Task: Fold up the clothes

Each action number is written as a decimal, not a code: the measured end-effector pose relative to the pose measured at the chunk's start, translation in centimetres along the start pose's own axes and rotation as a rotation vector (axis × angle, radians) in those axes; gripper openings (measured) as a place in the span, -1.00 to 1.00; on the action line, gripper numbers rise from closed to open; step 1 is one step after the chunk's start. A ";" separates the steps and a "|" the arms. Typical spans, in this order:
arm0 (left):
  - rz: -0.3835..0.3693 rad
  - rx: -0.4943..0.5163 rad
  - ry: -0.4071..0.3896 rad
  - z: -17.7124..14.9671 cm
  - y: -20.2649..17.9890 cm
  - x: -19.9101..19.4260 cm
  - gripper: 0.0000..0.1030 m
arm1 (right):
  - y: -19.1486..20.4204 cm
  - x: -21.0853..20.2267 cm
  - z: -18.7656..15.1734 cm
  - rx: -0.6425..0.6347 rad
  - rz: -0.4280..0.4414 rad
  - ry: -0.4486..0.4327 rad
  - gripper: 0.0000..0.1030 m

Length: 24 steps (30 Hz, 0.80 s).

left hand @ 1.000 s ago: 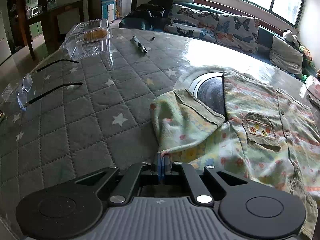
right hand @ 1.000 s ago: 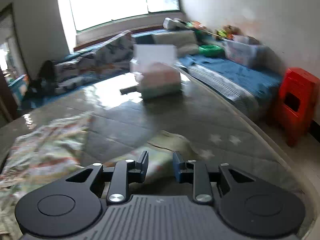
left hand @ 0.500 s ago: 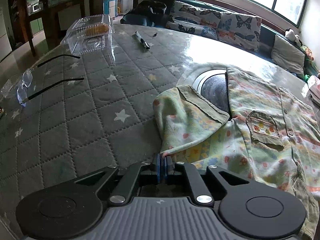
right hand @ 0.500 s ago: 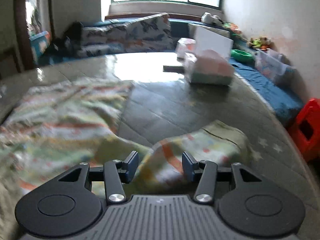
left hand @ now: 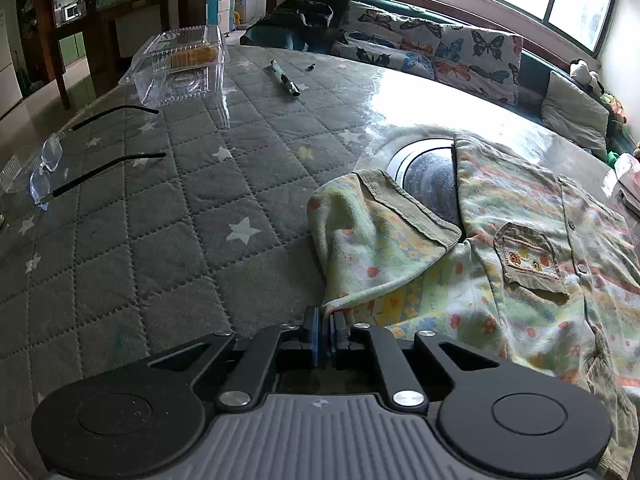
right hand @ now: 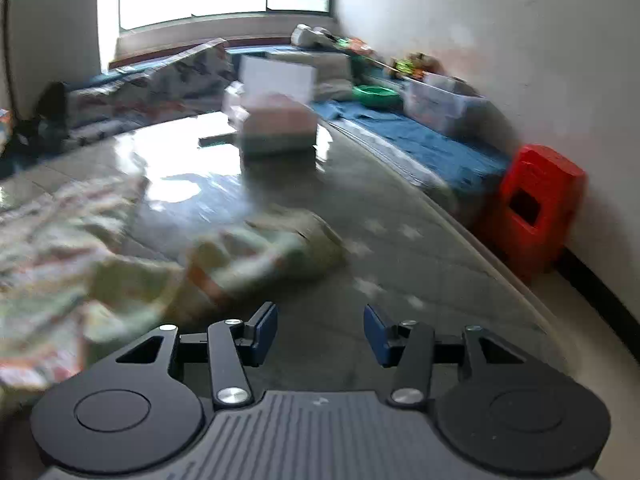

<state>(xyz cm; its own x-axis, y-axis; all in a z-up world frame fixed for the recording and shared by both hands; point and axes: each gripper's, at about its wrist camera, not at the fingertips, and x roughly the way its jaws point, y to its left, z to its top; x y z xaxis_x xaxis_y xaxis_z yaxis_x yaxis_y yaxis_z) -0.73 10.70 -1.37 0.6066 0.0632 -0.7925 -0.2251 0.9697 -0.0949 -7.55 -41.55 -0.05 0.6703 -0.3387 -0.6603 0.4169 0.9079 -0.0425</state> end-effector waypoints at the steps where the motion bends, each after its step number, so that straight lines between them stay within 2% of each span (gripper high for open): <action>1: 0.000 -0.003 -0.001 0.0 0.0 0.0 -0.85 | 0.5 0.3 0.5 -0.007 0.020 -0.003 -0.06; 8: 0.002 -0.011 -0.002 -0.1 0.0 -0.1 -0.80 | 4.3 2.9 3.9 -0.054 0.147 -0.012 -0.08; 10: 0.005 -0.008 -0.002 -0.1 -0.1 -0.1 -0.80 | 5.1 4.1 4.4 -0.065 0.155 0.013 -0.24; 12: 0.004 -0.007 -0.003 -0.1 0.0 -0.1 -0.79 | 5.7 5.3 4.3 -0.072 0.135 0.043 -0.33; 14: 0.002 -0.007 -0.003 -0.1 0.0 -0.1 -0.79 | 6.0 6.3 3.7 -0.079 0.094 0.070 -0.53; 16: 0.001 -0.006 -0.003 -0.1 0.0 -0.1 -0.79 | 5.1 5.7 3.0 -0.070 0.079 0.056 -0.77; 18: 0.003 -0.001 -0.002 -0.1 0.0 -0.1 -0.79 | 4.2 4.6 2.4 -0.052 0.067 0.029 -0.89; 20: 0.005 0.002 -0.003 -0.1 -0.1 -0.1 -0.78 | 3.0 3.4 1.9 -0.037 0.034 -0.003 -0.93; 24: 0.002 0.003 -0.003 -0.1 -0.1 -0.1 -0.73 | 0.3 2.2 0.2 0.011 -0.012 0.020 -0.93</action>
<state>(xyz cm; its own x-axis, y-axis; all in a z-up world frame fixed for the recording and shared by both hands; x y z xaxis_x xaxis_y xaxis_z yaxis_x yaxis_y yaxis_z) -0.83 10.57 -1.37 0.6084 0.0661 -0.7909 -0.2238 0.9704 -0.0911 -5.80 -42.10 -1.33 0.6527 -0.3445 -0.6748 0.4318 0.9010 -0.0423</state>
